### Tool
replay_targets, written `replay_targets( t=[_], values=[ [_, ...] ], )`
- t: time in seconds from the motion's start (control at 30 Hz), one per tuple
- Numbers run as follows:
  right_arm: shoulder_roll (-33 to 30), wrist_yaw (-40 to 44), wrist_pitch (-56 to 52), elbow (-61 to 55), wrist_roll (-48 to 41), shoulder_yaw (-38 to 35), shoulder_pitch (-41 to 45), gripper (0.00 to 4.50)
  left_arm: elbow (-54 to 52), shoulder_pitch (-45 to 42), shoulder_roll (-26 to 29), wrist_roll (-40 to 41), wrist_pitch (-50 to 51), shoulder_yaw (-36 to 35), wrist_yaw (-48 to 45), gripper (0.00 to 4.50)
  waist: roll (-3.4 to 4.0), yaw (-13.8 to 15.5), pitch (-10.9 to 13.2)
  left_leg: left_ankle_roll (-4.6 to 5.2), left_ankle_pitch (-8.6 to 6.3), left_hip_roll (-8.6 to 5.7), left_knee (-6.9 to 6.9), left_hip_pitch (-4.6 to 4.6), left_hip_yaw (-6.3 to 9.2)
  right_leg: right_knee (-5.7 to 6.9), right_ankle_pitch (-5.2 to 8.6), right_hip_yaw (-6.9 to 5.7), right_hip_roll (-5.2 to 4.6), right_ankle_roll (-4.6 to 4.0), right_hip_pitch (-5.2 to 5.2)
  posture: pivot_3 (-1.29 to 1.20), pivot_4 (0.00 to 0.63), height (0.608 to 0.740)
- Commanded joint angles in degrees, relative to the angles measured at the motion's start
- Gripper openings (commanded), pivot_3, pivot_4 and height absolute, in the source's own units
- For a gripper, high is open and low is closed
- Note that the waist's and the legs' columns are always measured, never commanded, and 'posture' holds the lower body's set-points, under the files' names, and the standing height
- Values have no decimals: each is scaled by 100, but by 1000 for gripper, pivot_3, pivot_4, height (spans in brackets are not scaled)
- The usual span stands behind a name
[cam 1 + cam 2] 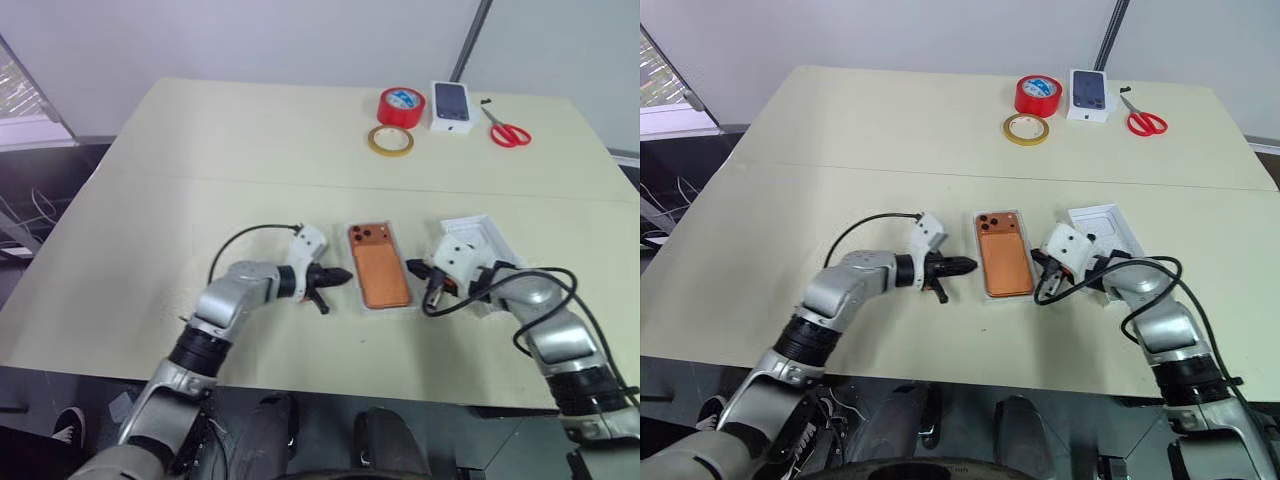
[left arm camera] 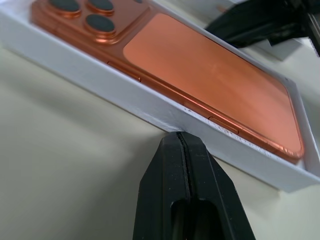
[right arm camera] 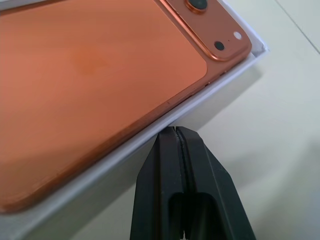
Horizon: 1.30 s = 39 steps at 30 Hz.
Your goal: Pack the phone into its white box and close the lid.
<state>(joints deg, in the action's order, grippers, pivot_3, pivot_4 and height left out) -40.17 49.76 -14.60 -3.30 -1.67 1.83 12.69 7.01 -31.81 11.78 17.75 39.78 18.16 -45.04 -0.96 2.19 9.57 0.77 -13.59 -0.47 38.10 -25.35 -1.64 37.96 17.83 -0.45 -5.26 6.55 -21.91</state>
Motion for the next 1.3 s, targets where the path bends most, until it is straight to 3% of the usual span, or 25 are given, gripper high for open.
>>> replay_targets(
  t=[0.03, 0.53, 0.67, 1.1, 1.3],
  values=[
    [-38, 178, -19, -732, -347, -62, -285, 30, -137, -176, -437, 109, -51, 365, -271, 0, 3, -9, -1, 0, 0, 2, -1, 1, 0, 1, 1, 0, 0, 2, -1, 0, 150, 728],
    [-145, 181, -446, -1368, -502, -418, -945, 30, 94, -81, -511, -291, -298, 364, -415, 0, 8, -8, -3, 0, 0, 8, -1, 4, 0, 0, 3, 2, 4, 4, 1, 0, 150, 728],
    [-83, -268, 46, -1083, 52, -265, -771, 30, 12, 12, -487, -292, -298, 308, -378, 0, 8, -13, -4, 0, 0, 9, -2, 5, 0, 1, 3, 2, 4, 4, 1, 0, 150, 728],
    [-583, 456, -253, -1242, -357, -434, -885, 30, 78, 25, -296, -274, -373, -163, -148, 0, 9, -16, -4, 0, 0, 9, -2, 5, 0, 1, 3, 2, 5, 4, 0, 0, 150, 728],
    [-587, 333, -196, -1105, -265, -387, -812, 30, 12, 55, -391, -252, -328, -136, -104, 0, 9, -11, -4, 0, 0, 10, -1, 5, 0, 1, 3, 2, 4, 4, 1, 0, 150, 728]
  ],
)
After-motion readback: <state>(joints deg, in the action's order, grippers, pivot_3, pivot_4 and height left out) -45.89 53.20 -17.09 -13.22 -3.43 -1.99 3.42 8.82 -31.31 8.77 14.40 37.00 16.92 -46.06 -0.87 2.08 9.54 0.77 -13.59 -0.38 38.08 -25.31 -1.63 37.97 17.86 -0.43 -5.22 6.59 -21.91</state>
